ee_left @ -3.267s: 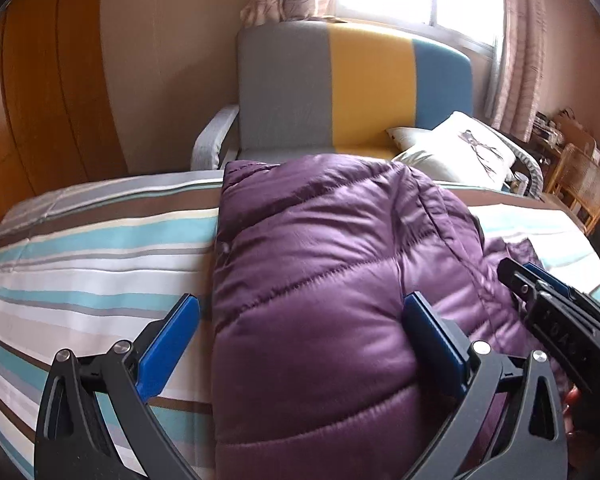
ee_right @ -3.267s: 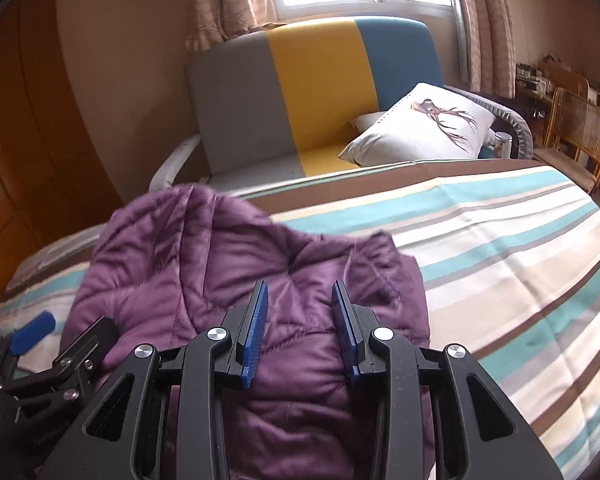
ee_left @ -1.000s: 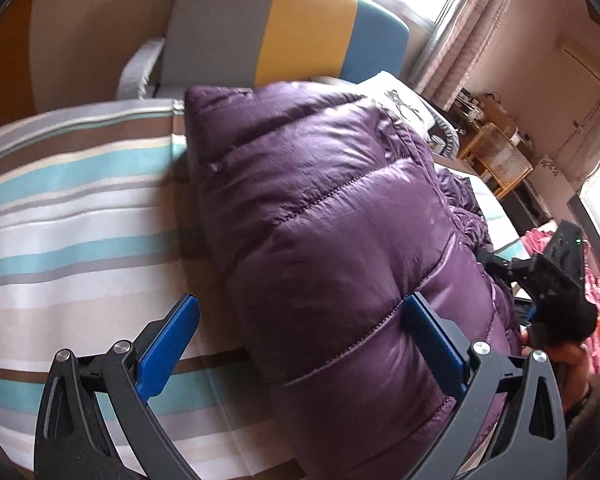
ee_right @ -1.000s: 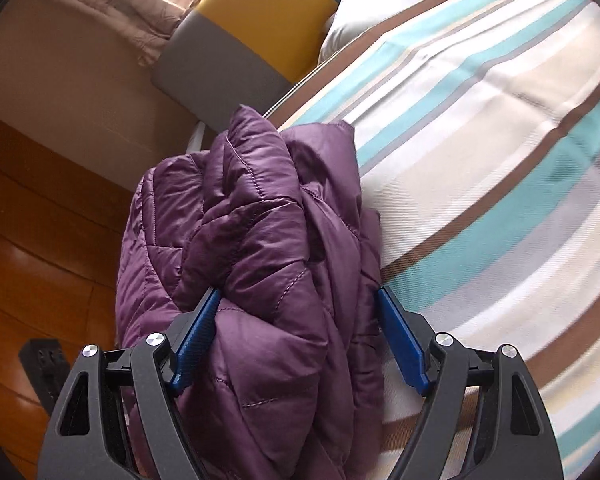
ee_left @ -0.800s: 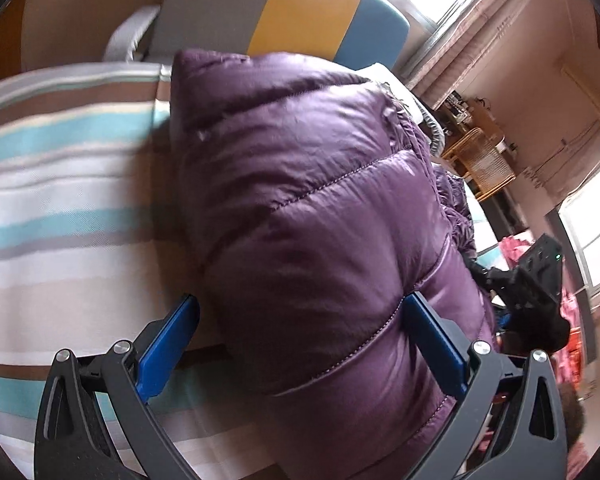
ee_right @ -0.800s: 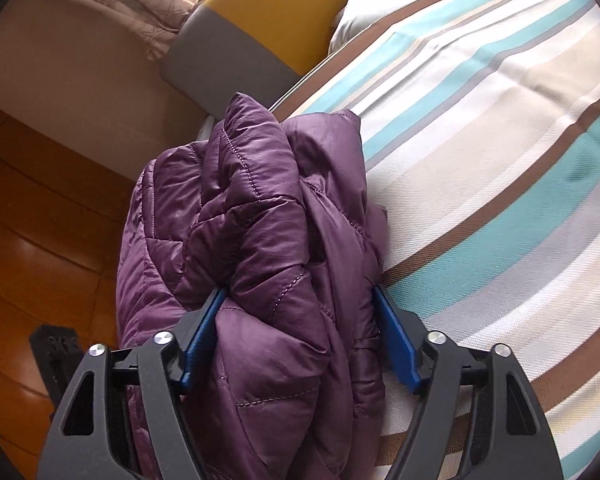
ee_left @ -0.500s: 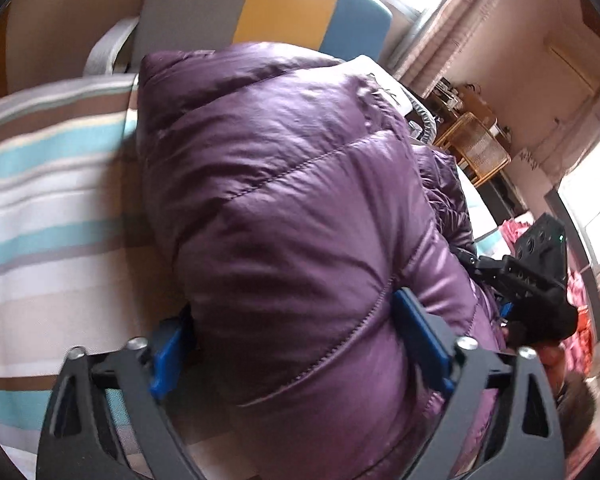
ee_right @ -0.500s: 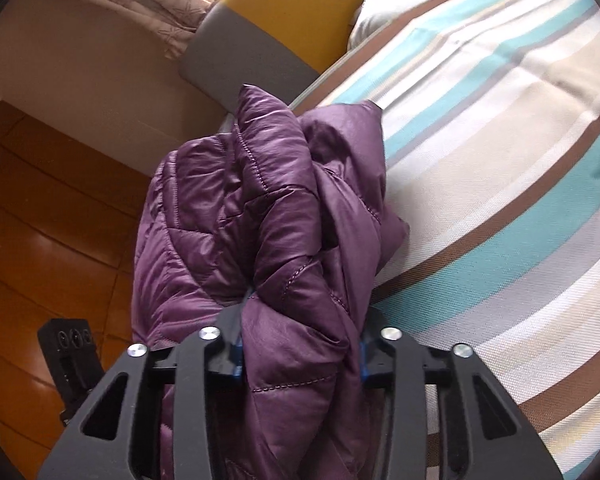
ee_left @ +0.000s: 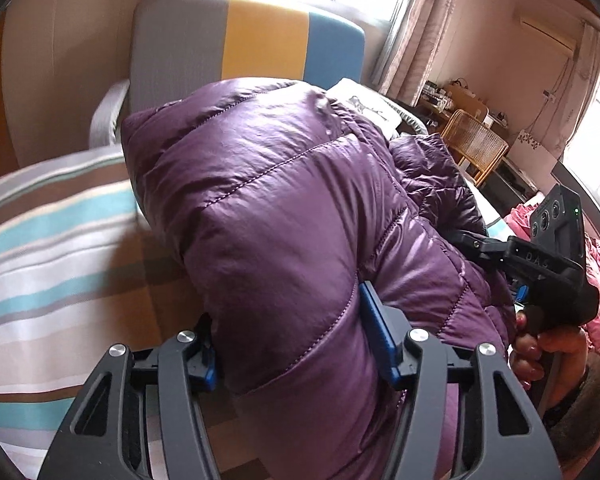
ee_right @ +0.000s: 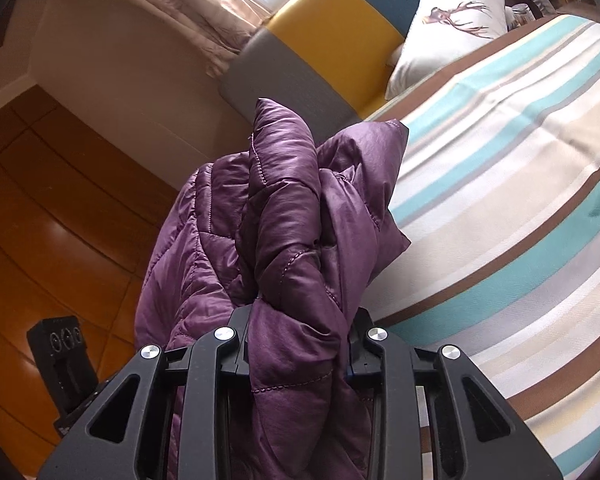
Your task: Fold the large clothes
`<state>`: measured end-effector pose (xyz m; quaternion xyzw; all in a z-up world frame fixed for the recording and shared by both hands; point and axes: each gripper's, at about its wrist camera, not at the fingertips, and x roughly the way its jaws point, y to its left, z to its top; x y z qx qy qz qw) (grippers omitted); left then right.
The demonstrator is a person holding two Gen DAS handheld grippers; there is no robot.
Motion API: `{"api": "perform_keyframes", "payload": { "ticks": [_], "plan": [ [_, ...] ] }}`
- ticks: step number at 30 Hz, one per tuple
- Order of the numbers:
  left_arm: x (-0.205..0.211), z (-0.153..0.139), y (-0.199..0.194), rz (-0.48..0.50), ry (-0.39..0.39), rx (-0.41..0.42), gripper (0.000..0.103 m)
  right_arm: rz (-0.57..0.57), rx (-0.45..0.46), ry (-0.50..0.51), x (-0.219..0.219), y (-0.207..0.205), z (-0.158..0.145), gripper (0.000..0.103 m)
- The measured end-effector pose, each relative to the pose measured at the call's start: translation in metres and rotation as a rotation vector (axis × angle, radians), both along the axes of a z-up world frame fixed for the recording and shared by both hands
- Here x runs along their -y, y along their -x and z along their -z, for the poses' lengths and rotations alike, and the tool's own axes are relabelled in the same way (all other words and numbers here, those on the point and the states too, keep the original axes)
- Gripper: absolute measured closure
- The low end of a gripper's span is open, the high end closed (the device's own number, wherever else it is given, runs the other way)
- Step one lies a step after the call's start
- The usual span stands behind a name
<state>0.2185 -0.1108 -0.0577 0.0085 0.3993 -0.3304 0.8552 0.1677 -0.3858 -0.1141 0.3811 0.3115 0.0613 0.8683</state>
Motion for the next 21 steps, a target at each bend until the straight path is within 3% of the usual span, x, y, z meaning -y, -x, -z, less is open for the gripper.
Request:
{"api": "perform_keyframes", "payload": {
  "ticks": [7,21],
  "plan": [
    [-0.03,-0.028,0.008,-0.02,0.03,0.056,0.046,-0.007,0.074,-0.027,-0.019,0.02,-0.019,0.074],
    [-0.154,-0.071,0.008,-0.164,0.081,0.141,0.046,-0.141,0.172,-0.027,-0.115,-0.014,-0.06,0.074]
  ]
}}
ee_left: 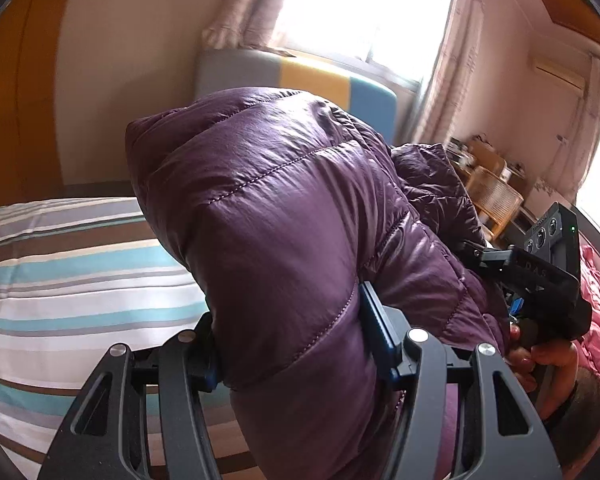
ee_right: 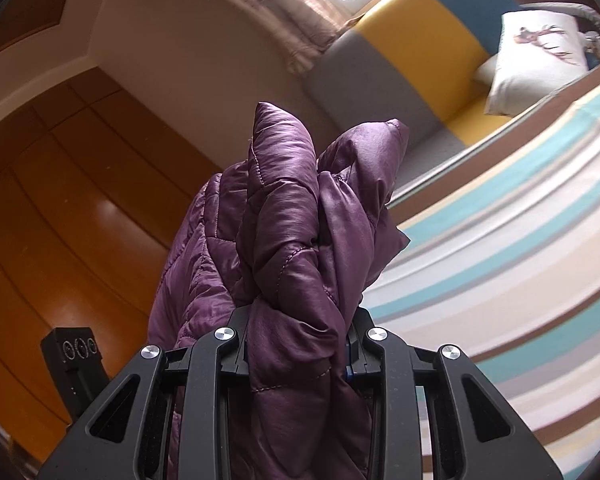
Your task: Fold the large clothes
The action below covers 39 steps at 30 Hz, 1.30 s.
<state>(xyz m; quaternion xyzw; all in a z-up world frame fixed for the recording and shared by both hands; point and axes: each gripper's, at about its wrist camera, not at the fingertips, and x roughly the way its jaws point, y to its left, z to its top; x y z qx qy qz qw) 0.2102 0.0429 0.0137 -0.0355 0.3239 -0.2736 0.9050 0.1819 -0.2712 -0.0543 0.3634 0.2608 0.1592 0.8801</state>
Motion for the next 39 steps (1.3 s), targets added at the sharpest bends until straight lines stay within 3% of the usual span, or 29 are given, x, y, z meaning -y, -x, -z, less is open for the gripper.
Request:
{"api": "perform_keyframes", "payload": {
  "ticks": [10,21,29,32,39],
  "plan": [
    [-0.094,0.008,-0.036,-0.119,-0.019,-0.02,0.046,-0.085,-0.044,-0.03,-0.053,-0.071,0.015,0.074],
    [-0.119,0.062,-0.076,-0.174,-0.061,-0.103,0.046,-0.101,-0.17,-0.02,-0.077,-0.124,0.064,0.074],
    [-0.125,0.105,-0.088,-0.198,-0.022,-0.139,0.031,-0.047,-0.218,0.022,-0.086,-0.113,0.092,0.059],
    [-0.122,0.109,-0.087,-0.204,-0.035,-0.122,0.03,-0.043,-0.197,0.098,-0.092,-0.108,0.09,0.059],
    [-0.12,0.108,-0.082,-0.238,-0.056,-0.121,0.026,-0.034,-0.227,0.148,-0.097,-0.1,0.085,0.055]
  ]
}}
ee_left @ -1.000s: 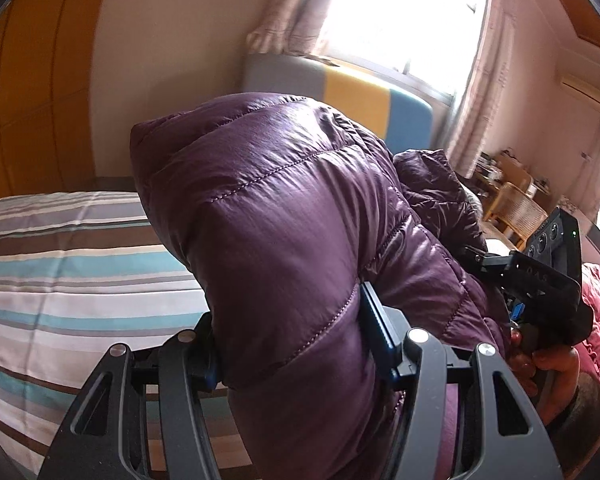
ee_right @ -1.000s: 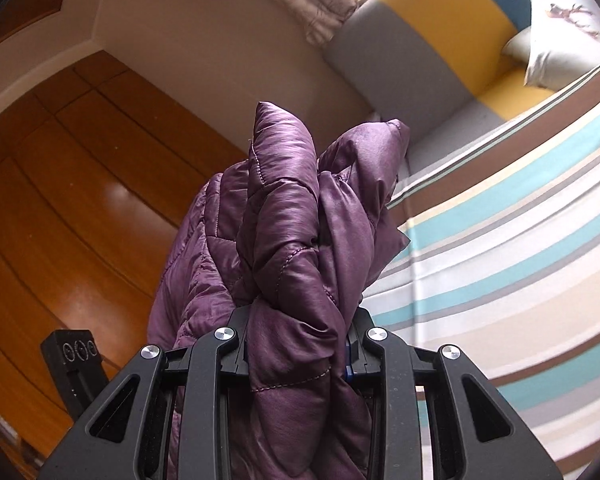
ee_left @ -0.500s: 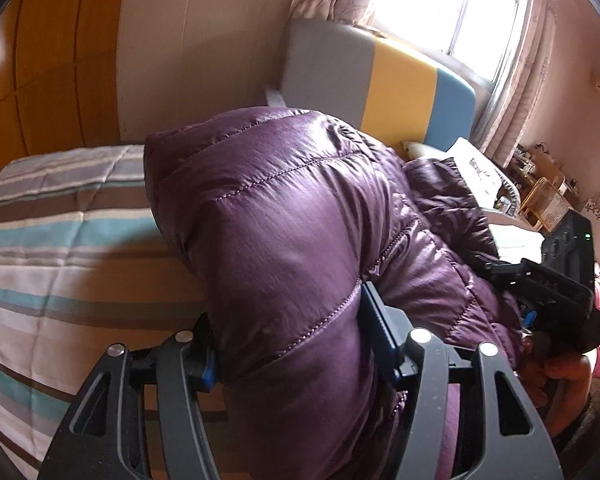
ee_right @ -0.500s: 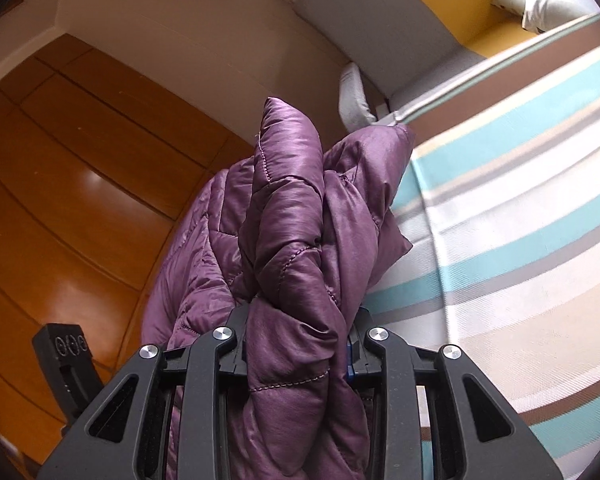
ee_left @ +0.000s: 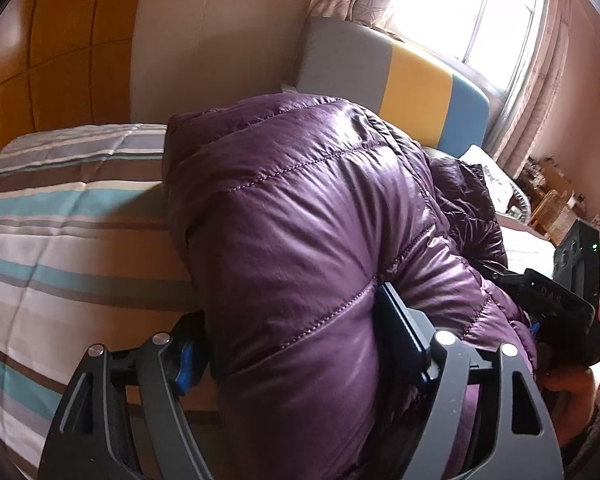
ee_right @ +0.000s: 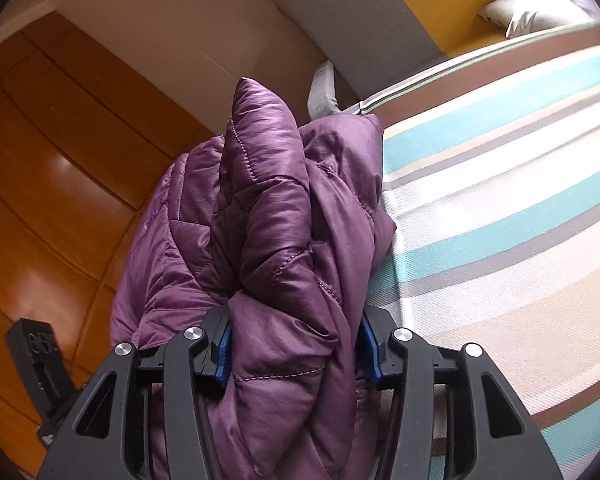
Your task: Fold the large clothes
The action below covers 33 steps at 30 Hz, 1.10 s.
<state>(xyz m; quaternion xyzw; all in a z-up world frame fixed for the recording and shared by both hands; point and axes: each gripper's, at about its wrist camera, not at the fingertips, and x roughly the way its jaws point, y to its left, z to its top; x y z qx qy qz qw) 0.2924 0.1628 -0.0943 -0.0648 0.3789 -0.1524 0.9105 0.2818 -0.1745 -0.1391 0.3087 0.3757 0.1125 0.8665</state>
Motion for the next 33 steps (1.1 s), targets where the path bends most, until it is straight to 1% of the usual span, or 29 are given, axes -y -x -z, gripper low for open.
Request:
{"api": "perform_keyframes", "payload": {
  "ticks": [3,5,8,10,11,14,15,16,17,19,20,21,22,23,25,26,27,29,31,33],
  "plan": [
    [0.006,-0.012,0.012,-0.022,-0.06,0.021,0.023,0.008,-0.007,0.083,-0.011,0.002,-0.013,0.055],
    [0.008,-0.021,0.024,-0.034,-0.085,0.04,0.021,0.018,-0.011,0.116,-0.015,0.005,-0.018,0.055],
    [0.004,-0.027,0.041,-0.03,-0.068,0.067,0.017,0.028,-0.008,0.102,-0.014,0.015,-0.026,0.055],
    [0.003,-0.029,0.051,-0.024,-0.072,0.08,0.017,0.032,-0.005,0.108,-0.013,0.024,-0.029,0.055],
    [0.005,-0.028,0.056,-0.018,-0.093,0.086,0.016,0.031,-0.004,0.121,-0.015,0.025,-0.028,0.055],
    [0.01,-0.017,0.061,-0.021,-0.187,0.081,0.015,0.023,0.0,0.165,-0.019,0.028,-0.023,0.054],
    [0.009,-0.012,0.059,-0.024,-0.192,0.074,0.014,0.024,-0.011,0.189,-0.021,0.026,-0.018,0.046],
    [0.008,-0.01,0.058,-0.029,-0.184,0.063,0.014,0.03,-0.023,0.201,-0.02,0.023,-0.013,0.044],
    [0.004,-0.007,0.055,-0.036,-0.149,0.036,0.014,0.029,-0.029,0.192,-0.021,0.022,-0.011,0.043],
    [-0.001,-0.009,0.052,-0.049,-0.109,0.009,0.014,0.029,-0.041,0.165,-0.015,0.014,-0.011,0.043],
    [-0.002,-0.012,0.053,-0.057,-0.103,0.002,0.014,0.031,-0.036,0.159,-0.014,0.015,-0.014,0.043],
    [-0.003,-0.016,0.056,-0.064,-0.108,0.004,0.011,0.032,-0.024,0.158,-0.012,0.017,-0.019,0.043],
    [-0.003,-0.019,0.059,-0.075,-0.119,0.008,0.008,0.033,-0.007,0.165,-0.013,0.022,-0.028,0.043],
    [-0.002,-0.024,0.065,-0.088,-0.133,0.018,0.002,0.029,0.006,0.169,-0.013,0.026,-0.034,0.043],
    [0.001,-0.032,0.077,-0.089,-0.142,0.041,0.002,0.018,0.039,0.185,-0.014,0.038,-0.047,0.034],
    [0.003,-0.036,0.085,-0.094,-0.159,0.052,0.002,0.012,0.067,0.202,-0.015,0.05,-0.056,0.027],
    [0.005,-0.039,0.092,-0.101,-0.173,0.059,0.002,0.007,0.08,0.22,-0.017,0.06,-0.063,0.025],
    [0.009,-0.044,0.106,-0.102,-0.184,0.073,0.002,-0.011,0.094,0.267,-0.022,0.077,-0.072,0.025],
    [0.01,-0.049,0.12,-0.1,-0.174,0.076,0.002,-0.019,0.104,0.308,-0.028,0.097,-0.08,0.024],
    [0.011,-0.055,0.132,-0.121,-0.157,0.083,0.002,-0.019,0.116,0.334,-0.031,0.111,-0.086,0.014]
  ]
}}
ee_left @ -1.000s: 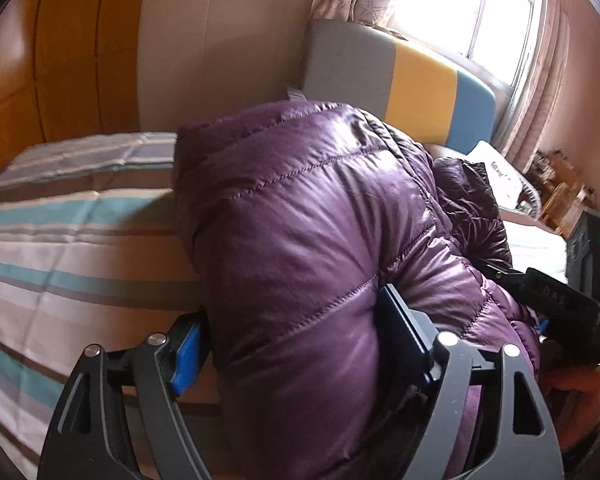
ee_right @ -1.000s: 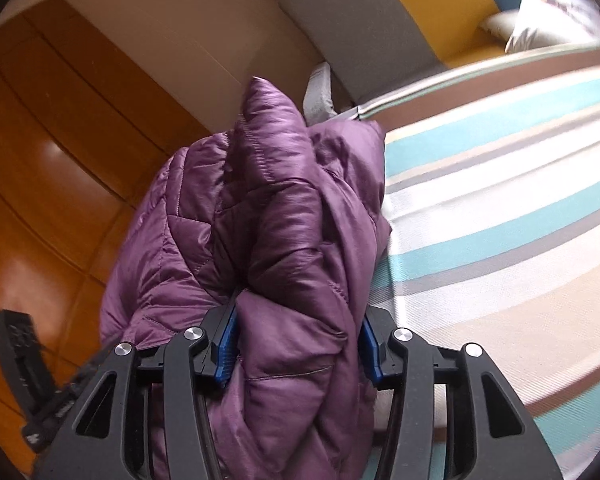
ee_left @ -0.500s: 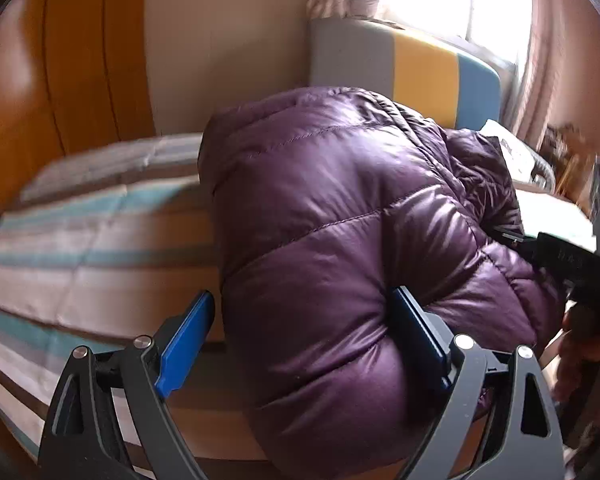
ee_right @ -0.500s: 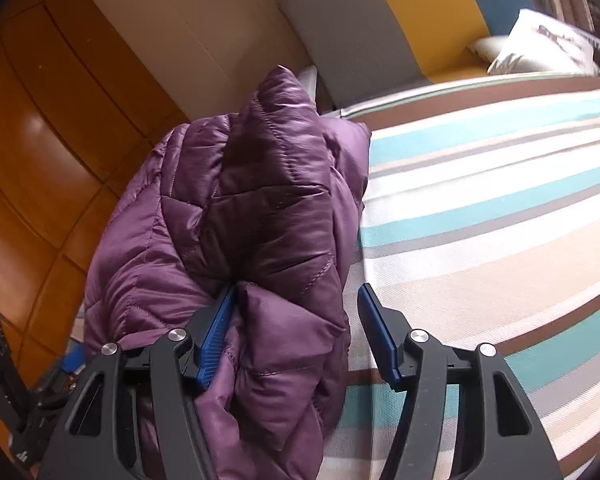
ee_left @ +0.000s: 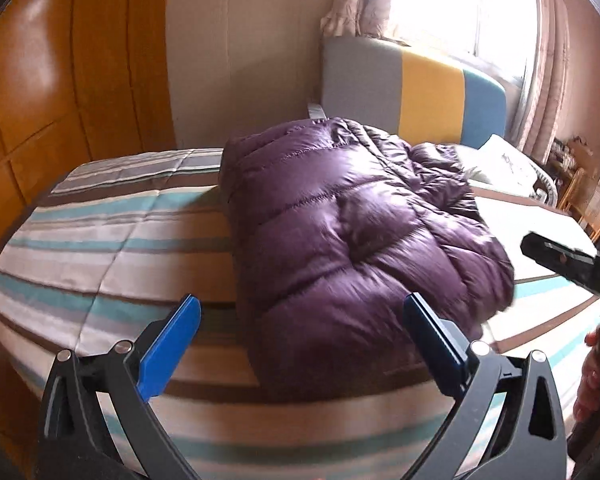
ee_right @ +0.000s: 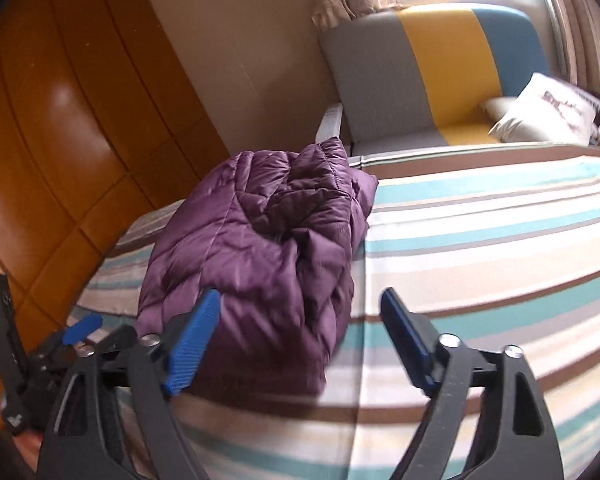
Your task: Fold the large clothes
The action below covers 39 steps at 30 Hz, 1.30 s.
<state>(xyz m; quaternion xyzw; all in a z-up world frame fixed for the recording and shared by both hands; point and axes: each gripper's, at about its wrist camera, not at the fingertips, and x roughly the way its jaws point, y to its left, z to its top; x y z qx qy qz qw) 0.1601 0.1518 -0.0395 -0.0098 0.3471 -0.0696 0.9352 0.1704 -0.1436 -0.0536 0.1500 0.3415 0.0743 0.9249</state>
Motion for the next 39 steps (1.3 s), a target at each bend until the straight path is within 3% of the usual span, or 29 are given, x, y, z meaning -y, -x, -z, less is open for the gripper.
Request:
{"api": "perform_keyframes", "payload": {
  "ticks": [3,8,17,39],
  "plan": [
    [-0.004,-0.004,0.022,-0.042,0.025,0.009,0.002,-0.003,0.028,0.038,0.0,0.02,-0.006,0.012],
    [-0.001,-0.009,0.056,-0.082,-0.027,0.043,0.002,-0.002,0.045,0.102,-0.007,0.055,-0.009,0.004],
    [0.0,-0.017,0.098,-0.102,-0.055,0.094,0.002,0.026,0.101,0.241,-0.023,0.11,-0.004,0.003],
    [0.001,-0.022,0.109,-0.111,-0.024,0.114,0.002,0.029,0.106,0.224,-0.025,0.112,-0.015,0.003]
  ]
}}
